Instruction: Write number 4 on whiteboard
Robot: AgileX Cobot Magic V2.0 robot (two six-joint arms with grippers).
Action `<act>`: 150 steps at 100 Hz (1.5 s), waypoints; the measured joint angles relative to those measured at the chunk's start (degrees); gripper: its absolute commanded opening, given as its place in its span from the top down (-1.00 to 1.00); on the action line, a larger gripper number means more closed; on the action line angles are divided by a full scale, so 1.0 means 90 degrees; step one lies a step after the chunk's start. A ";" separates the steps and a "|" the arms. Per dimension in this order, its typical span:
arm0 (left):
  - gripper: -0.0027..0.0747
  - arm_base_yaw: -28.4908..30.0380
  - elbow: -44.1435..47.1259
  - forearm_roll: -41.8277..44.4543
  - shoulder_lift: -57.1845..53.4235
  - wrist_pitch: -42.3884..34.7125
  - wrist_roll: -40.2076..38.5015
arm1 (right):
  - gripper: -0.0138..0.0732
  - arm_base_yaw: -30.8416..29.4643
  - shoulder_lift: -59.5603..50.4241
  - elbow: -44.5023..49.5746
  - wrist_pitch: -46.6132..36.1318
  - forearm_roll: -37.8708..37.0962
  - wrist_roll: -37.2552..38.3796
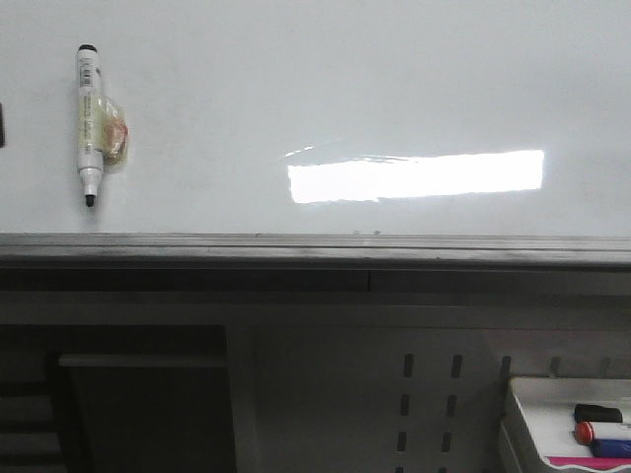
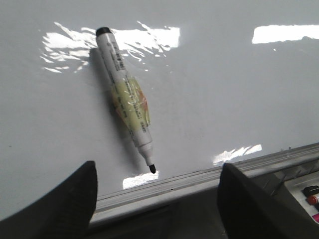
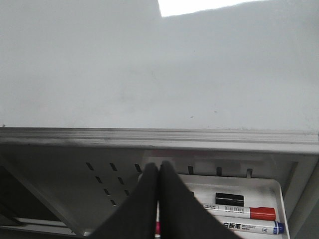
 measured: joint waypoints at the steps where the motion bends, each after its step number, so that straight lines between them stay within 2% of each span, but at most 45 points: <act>1: -0.29 -0.0016 -0.0008 -0.0031 0.0058 -0.0042 0.0000 | 0.79 0.0000 0.0000 0.0000 0.0000 0.0000 0.0000; 27: -0.29 -0.0202 -0.0813 -0.0298 0.2055 -0.0727 -0.0009 | 0.79 0.0000 0.0000 0.0000 -0.0010 0.0000 0.0000; 51: -0.26 -0.0202 -0.1337 -0.0678 0.3046 -0.0941 -0.0009 | 0.79 0.0000 0.0000 0.0000 -0.0010 -0.0013 0.0000; 56: -0.15 -0.0202 -0.1379 -0.0719 0.3169 -0.0941 -0.0009 | 0.79 0.0000 0.0000 0.0000 -0.0010 -0.0013 0.0000; 61: 0.09 -0.0213 -0.1405 -0.0813 0.3230 -0.1000 -0.0009 | 0.79 0.0000 0.0000 0.0000 -0.0010 -0.0013 0.0000; 73: 0.99 -0.0227 -0.1421 -0.1236 0.3279 -0.1028 -0.0009 | 0.79 0.0000 0.0000 0.0000 -0.0010 -0.0013 0.0000; 91: 0.98 -0.0227 -0.1421 -0.1188 0.3309 -0.0976 -0.0009 | 0.79 0.0000 0.0000 0.0000 0.0015 -0.0013 0.0000; 100: 0.98 -0.0227 -0.1389 -0.0640 0.3264 -0.0932 -0.0009 | 0.78 0.0029 0.0005 -0.0100 0.0183 -0.0013 -0.0163; 119: 0.98 -0.0227 -0.1065 0.1593 0.2498 -0.0810 -0.0013 | 0.78 0.0607 0.0036 -0.0451 0.0498 -0.0013 -0.0978; 142: 0.98 -0.0227 -0.0491 0.4441 0.1324 -0.0811 -0.0024 | 0.77 0.2046 0.0101 -0.0848 0.0511 0.0072 -0.1113; 150: 0.98 -0.0227 -0.0336 0.5242 0.1028 -0.0961 -0.0024 | 0.62 0.2670 0.0268 -0.0952 0.0511 0.0146 -0.1122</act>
